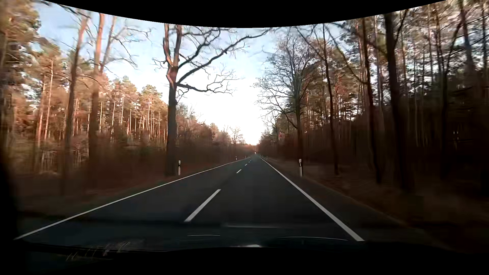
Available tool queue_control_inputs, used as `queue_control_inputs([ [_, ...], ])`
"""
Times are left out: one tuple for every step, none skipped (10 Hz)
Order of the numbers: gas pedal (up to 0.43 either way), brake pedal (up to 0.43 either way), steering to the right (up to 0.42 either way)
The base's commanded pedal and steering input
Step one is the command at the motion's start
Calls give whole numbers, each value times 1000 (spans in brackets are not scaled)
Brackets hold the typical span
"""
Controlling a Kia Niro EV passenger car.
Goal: Follow the waypoints while adhering to traffic rules and regulations
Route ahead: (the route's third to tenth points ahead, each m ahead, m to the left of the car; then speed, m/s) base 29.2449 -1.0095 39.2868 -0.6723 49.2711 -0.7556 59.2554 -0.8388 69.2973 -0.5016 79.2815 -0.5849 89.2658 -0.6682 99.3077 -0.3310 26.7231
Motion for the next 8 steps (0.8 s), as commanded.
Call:
queue_control_inputs([
  [189,0,-1],
  [189,0,-1],
  [189,0,-1],
  [189,0,-1],
  [189,0,-1],
  [189,0,-1],
  [189,0,-1],
  [189,0,-1],
])
